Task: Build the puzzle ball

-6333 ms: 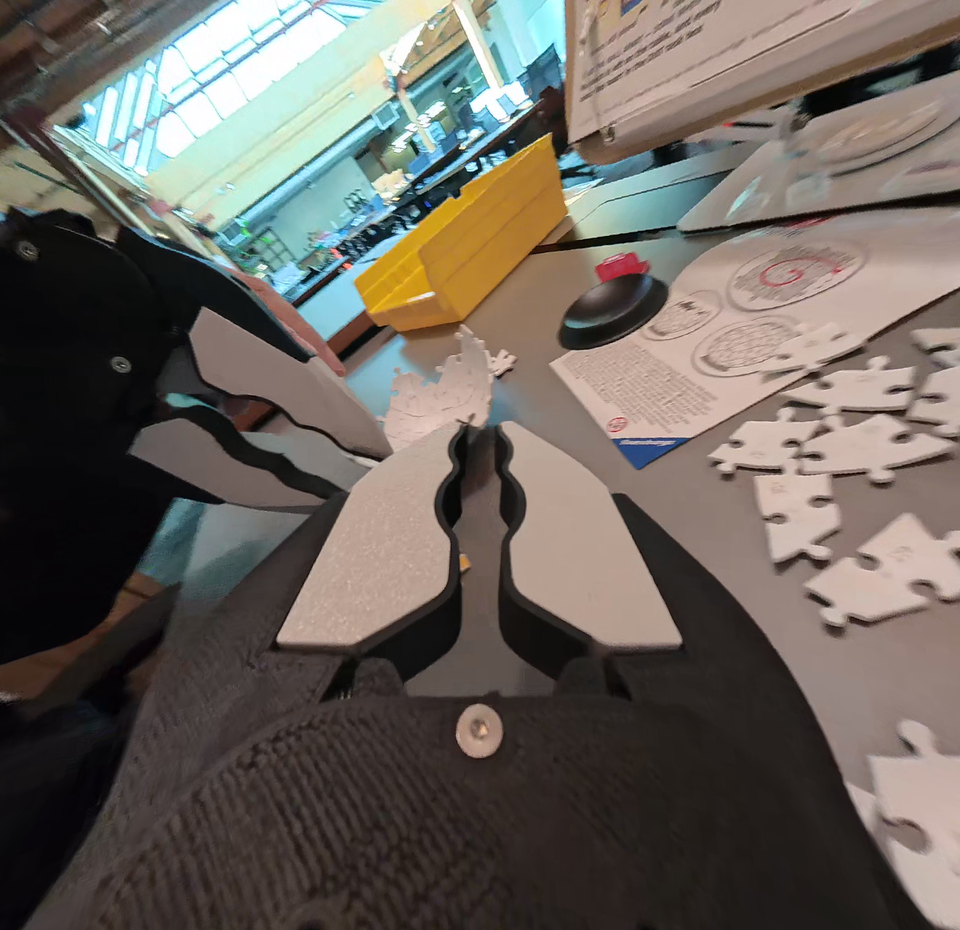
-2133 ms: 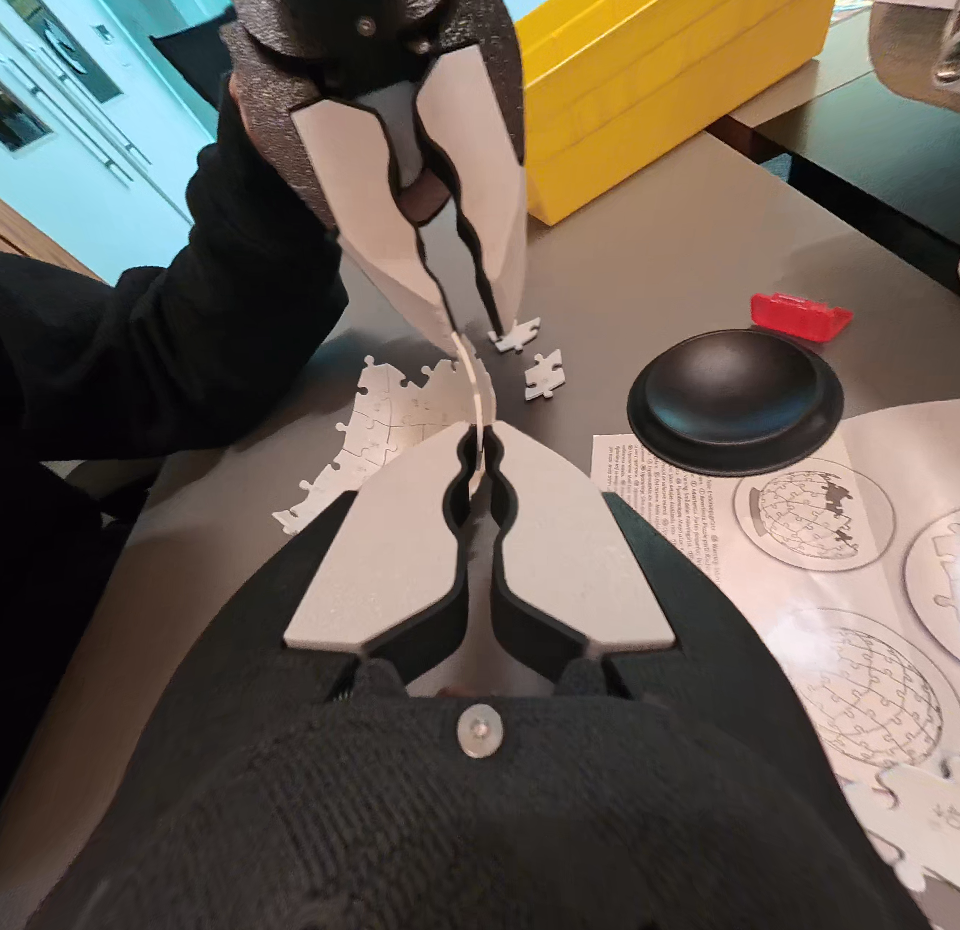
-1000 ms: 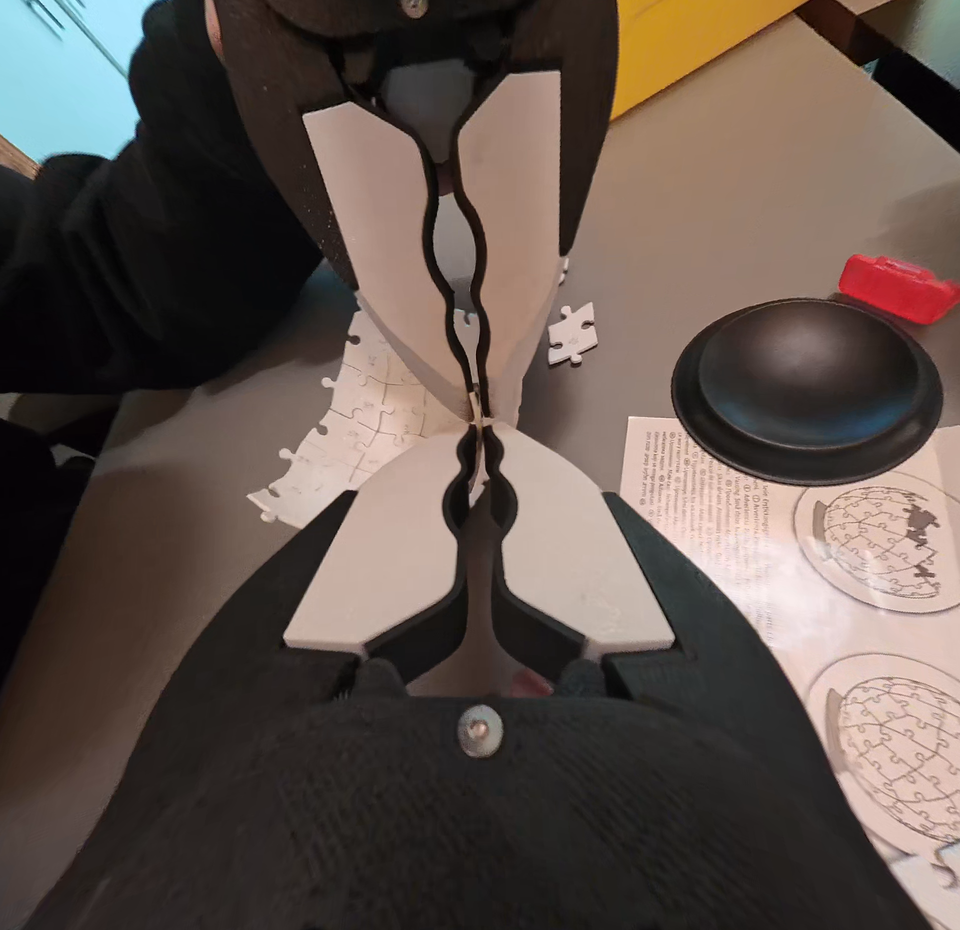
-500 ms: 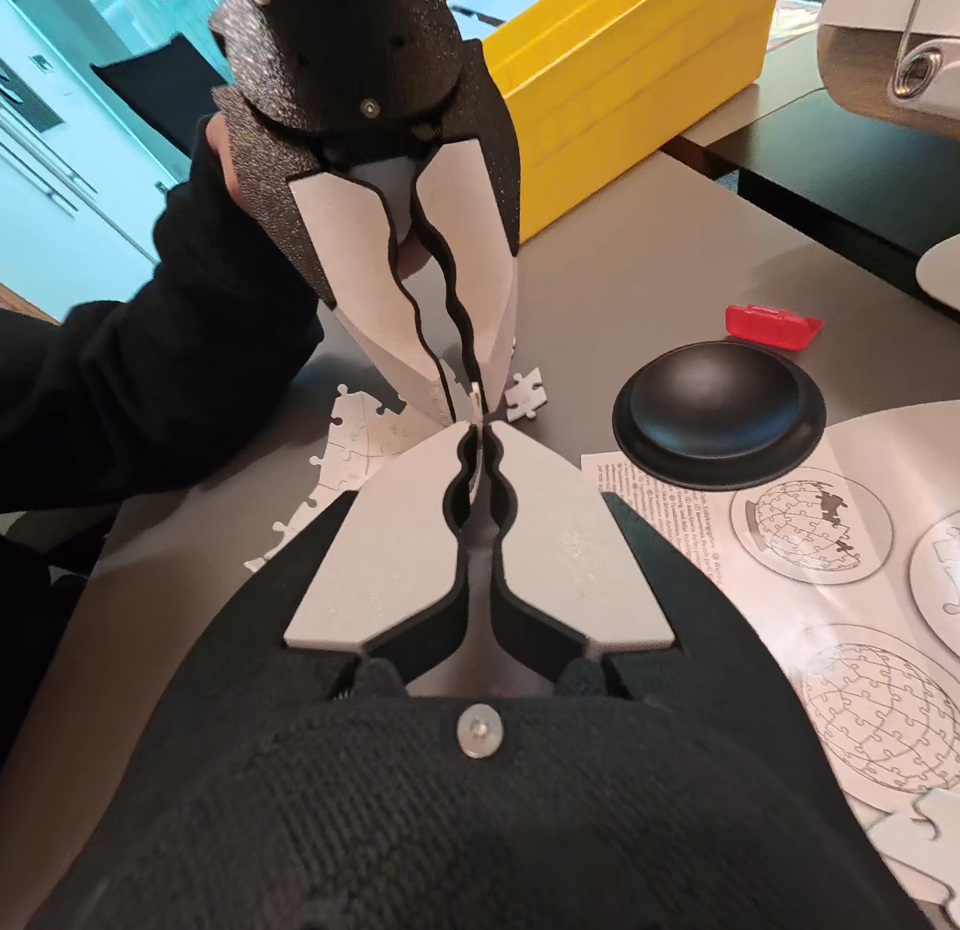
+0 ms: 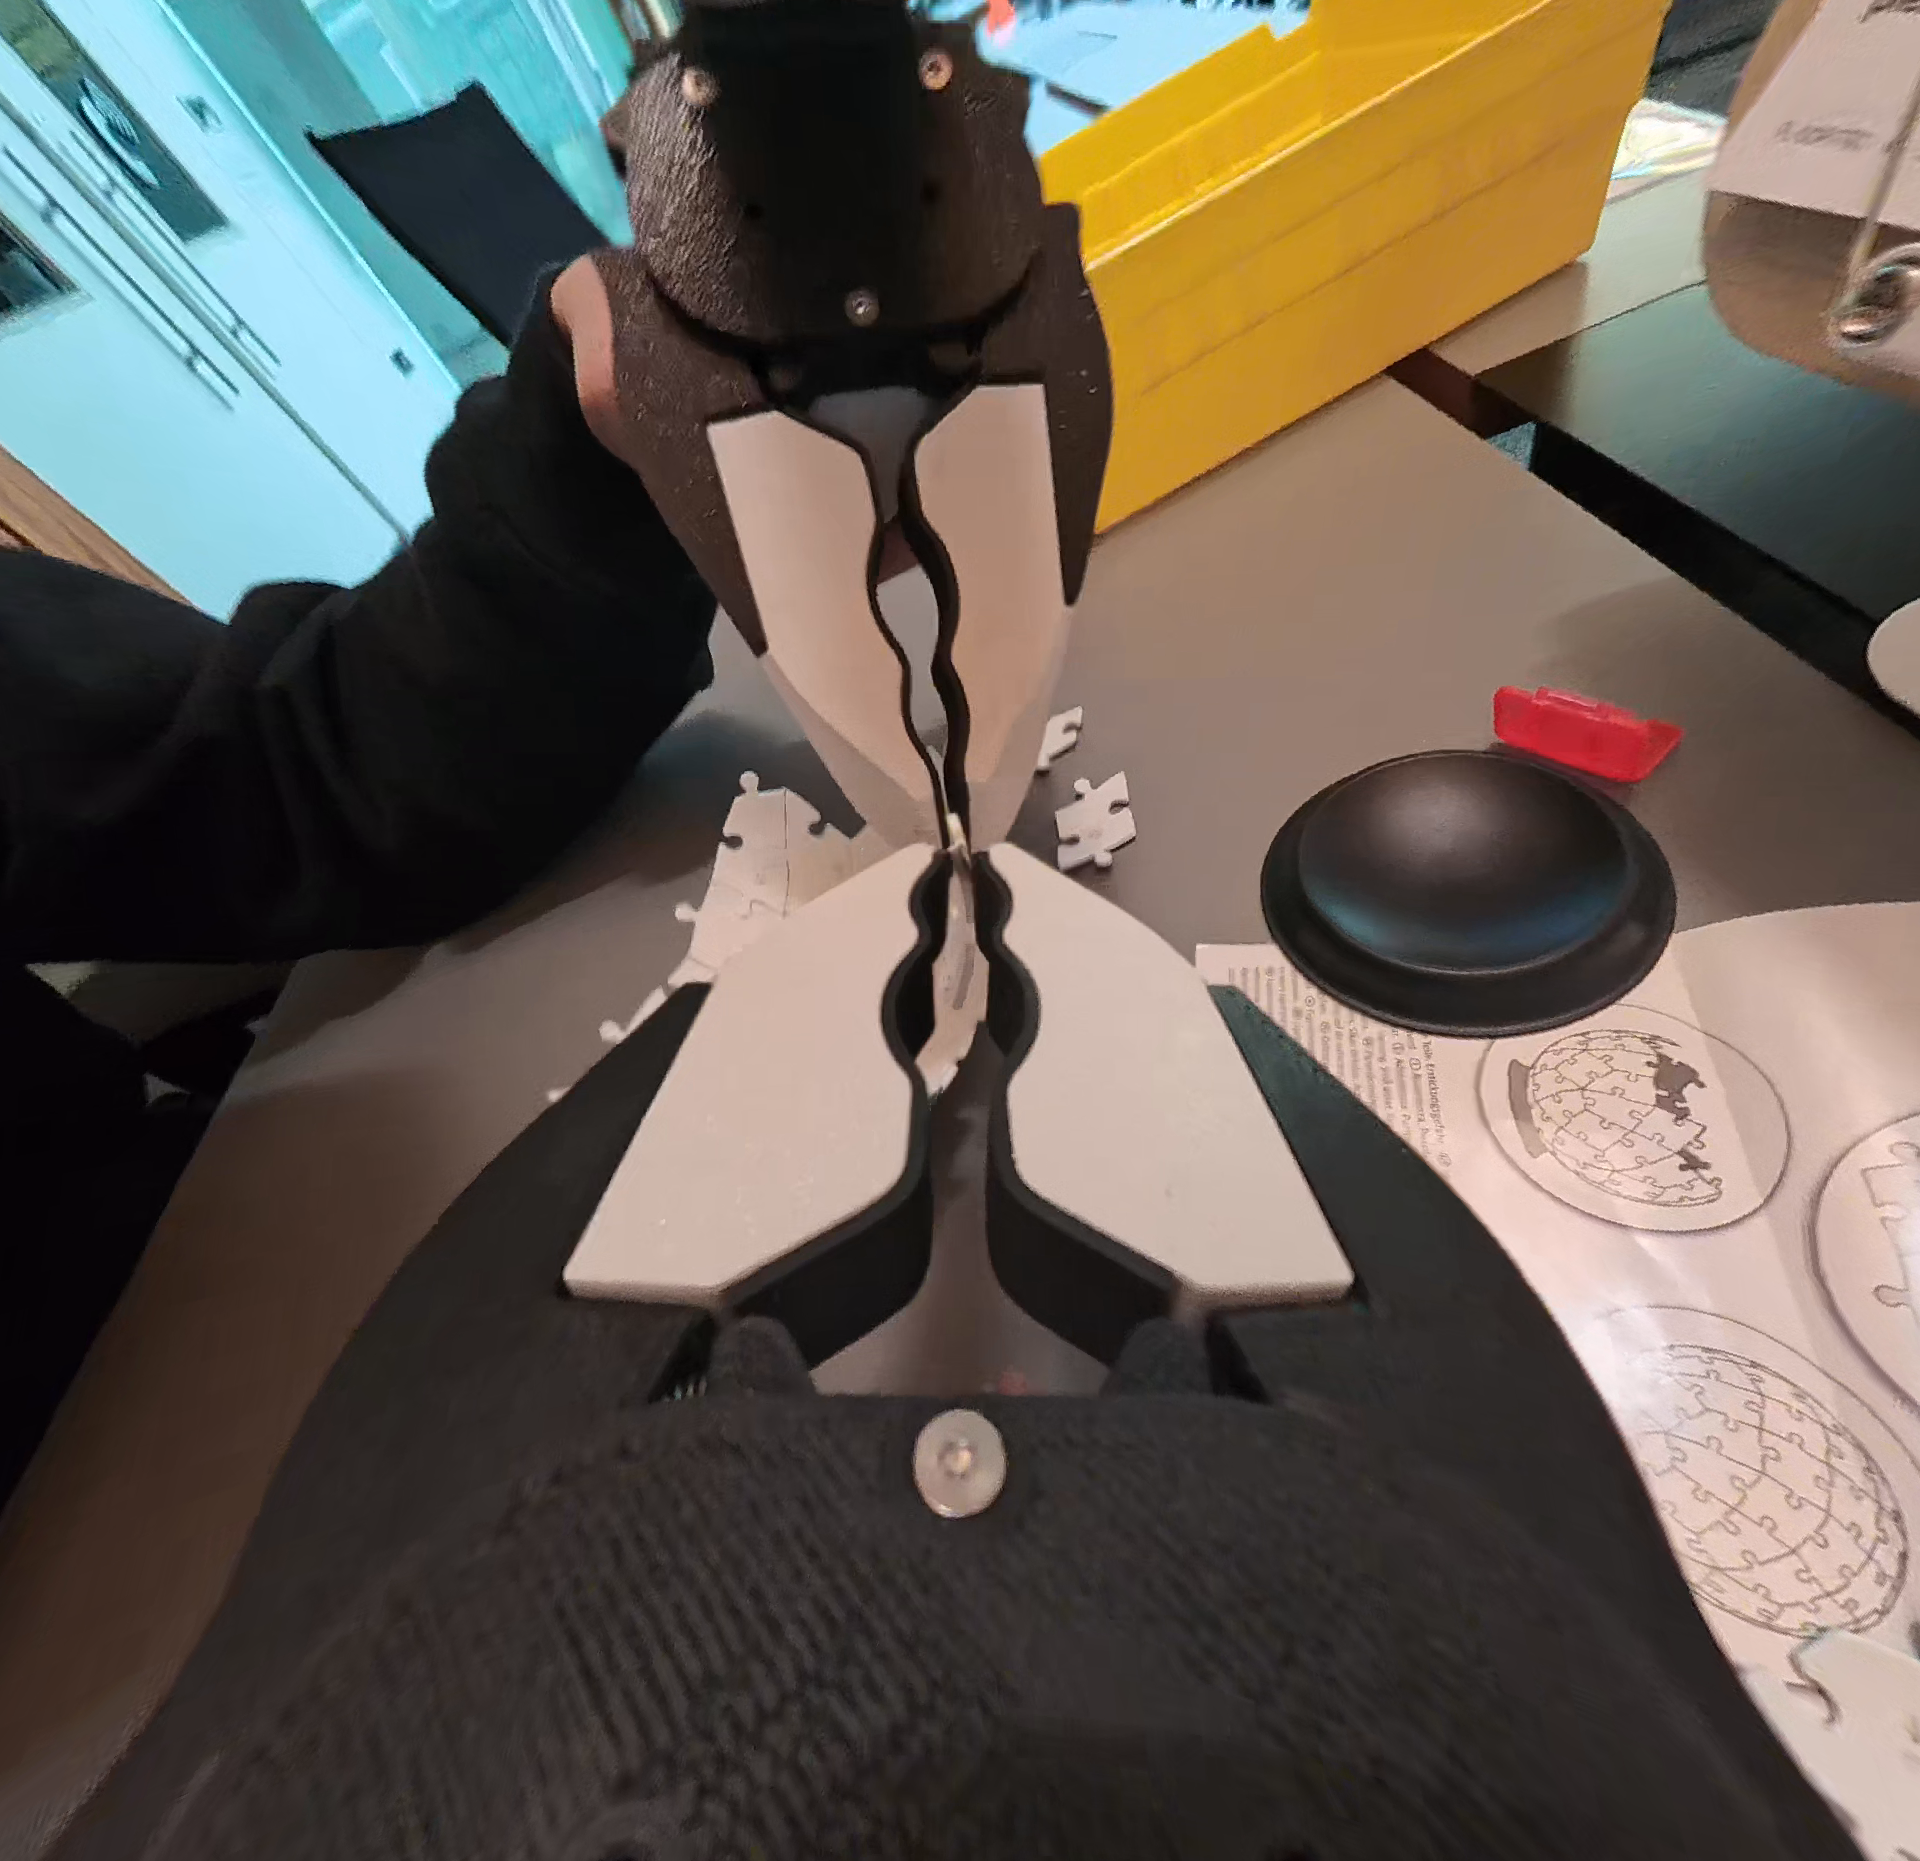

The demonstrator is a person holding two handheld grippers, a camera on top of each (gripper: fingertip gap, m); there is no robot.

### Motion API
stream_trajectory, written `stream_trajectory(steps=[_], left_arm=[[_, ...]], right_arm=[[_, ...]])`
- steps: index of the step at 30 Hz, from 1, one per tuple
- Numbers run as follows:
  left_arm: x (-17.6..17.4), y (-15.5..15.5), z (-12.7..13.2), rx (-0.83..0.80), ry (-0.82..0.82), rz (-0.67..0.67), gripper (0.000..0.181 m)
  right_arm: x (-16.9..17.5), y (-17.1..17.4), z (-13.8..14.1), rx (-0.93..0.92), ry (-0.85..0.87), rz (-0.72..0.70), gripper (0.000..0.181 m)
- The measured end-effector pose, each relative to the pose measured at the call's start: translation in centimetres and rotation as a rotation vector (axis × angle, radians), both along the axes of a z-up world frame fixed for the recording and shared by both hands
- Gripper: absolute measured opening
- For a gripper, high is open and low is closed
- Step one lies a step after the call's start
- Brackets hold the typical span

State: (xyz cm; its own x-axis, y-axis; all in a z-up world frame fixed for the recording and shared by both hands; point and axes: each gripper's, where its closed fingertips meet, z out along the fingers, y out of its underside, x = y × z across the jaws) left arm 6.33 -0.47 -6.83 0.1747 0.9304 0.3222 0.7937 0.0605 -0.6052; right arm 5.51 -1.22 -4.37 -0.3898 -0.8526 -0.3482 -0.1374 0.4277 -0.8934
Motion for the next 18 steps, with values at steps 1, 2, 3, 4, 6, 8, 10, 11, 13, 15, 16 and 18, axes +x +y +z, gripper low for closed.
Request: stream_trajectory(steps=[1,2,3,4,6,8,10,11,13,15,16,18], left_arm=[[0.1,0.2,-0.2,0.006,-0.011,-0.01,0.001],[0.2,0.3,-0.4,0.008,-0.022,-0.021,0.001],[0.3,0.5,-0.6,0.01,-0.034,-0.033,0.001],[0.4,0.7,-0.8,0.011,-0.045,-0.044,0.001],[0.5,0.8,-1.2,0.008,-0.068,-0.053,0.001],[0.4,0.6,-1.5,-0.01,-0.072,-0.048,0.001],[0.1,0.0,-1.3,-0.054,-0.036,-0.036,0.002],[0.0,-0.3,-1.2,-0.076,-0.016,-0.029,0.002],[-0.2,-0.7,-1.0,-0.1,0.007,-0.011,0.004],[-0.2,-0.6,-0.7,-0.084,0.02,-0.012,0.006],[-0.3,-0.6,-0.7,-0.078,0.027,-0.01,0.006],[-0.5,-0.5,-0.6,-0.062,0.032,-0.012,0.003]], right_arm=[[0.1,0.2,-0.3,-0.013,0.037,0.013,0.004],[0.2,0.4,-0.7,-0.024,0.075,0.024,0.004],[0.3,0.6,-1.1,-0.032,0.114,0.037,0.004],[0.3,0.6,-1.6,-0.038,0.154,0.043,0.006],[0.5,0.8,-2.3,-0.047,0.21,0.062,0.005],[0.6,1.0,-2.6,-0.046,0.237,0.073,0.002],[0.4,0.5,-2.5,-0.034,0.244,0.029,0.002],[0.2,0.3,-2.4,-0.023,0.234,0.009,0.002],[-0.1,0.0,-2.2,0.02,0.204,-0.022,0.002],[-0.1,-0.2,-1.9,0.029,0.166,-0.038,0.002],[-0.1,-0.2,-1.6,0.03,0.145,-0.041,0.002],[0.0,-0.3,-1.3,0.026,0.12,-0.048,0.002]])
